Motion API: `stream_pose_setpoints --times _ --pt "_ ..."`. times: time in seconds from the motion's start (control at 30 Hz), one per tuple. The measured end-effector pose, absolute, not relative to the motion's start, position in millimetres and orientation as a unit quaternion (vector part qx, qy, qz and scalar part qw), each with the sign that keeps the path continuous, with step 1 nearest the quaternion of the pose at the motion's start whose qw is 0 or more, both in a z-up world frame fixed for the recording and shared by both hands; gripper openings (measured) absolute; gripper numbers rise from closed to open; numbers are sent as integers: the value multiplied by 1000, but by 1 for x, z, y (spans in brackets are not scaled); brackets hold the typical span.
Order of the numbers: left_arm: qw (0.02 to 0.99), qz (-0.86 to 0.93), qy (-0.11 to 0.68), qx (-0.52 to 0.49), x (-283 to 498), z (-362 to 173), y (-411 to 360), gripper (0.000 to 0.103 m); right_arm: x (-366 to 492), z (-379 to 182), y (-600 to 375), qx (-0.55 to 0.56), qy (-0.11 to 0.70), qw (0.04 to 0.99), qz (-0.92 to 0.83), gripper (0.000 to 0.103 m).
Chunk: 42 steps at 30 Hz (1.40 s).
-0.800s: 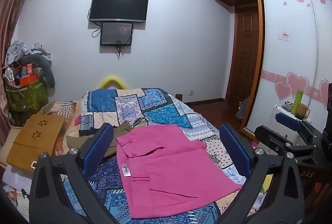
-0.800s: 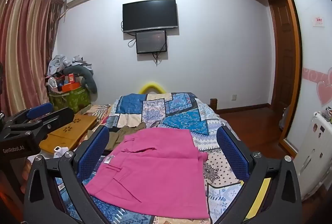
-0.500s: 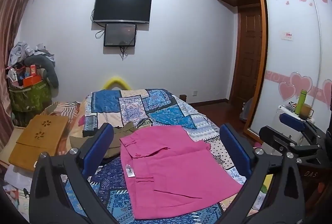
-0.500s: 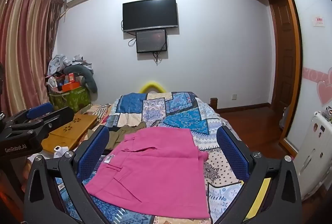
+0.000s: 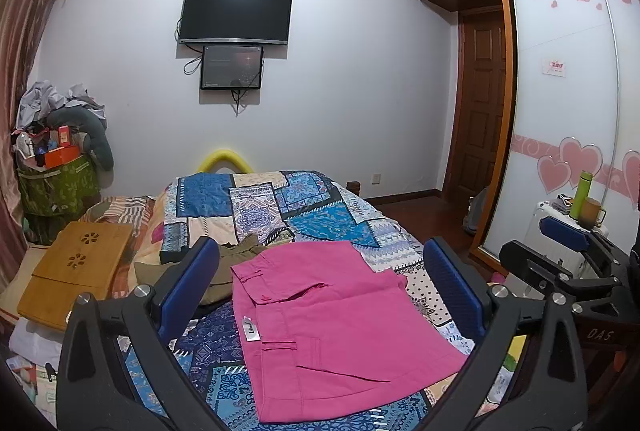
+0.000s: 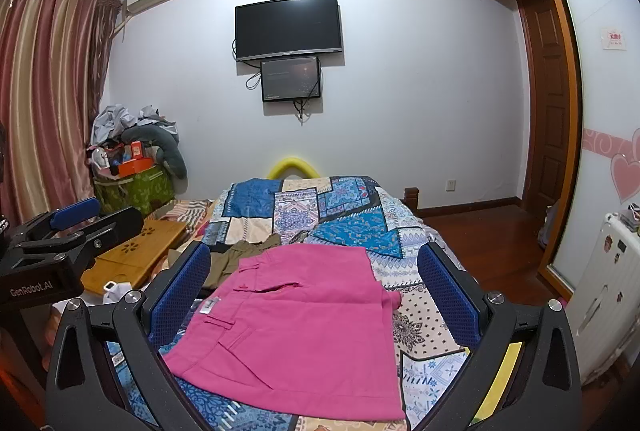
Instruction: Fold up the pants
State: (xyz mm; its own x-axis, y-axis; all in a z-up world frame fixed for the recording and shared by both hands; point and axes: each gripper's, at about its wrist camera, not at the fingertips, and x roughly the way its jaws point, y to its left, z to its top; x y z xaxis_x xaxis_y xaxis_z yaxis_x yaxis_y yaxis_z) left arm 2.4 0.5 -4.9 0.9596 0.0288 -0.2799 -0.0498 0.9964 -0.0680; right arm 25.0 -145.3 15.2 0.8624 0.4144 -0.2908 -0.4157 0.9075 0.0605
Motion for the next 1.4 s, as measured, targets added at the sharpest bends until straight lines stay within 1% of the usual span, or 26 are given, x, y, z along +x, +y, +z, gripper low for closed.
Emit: stream_pose_setpoints --times 1.4 --pt "989 23 140 -45 4 -5 3 103 25 22 -148 0 148 965 216 103"
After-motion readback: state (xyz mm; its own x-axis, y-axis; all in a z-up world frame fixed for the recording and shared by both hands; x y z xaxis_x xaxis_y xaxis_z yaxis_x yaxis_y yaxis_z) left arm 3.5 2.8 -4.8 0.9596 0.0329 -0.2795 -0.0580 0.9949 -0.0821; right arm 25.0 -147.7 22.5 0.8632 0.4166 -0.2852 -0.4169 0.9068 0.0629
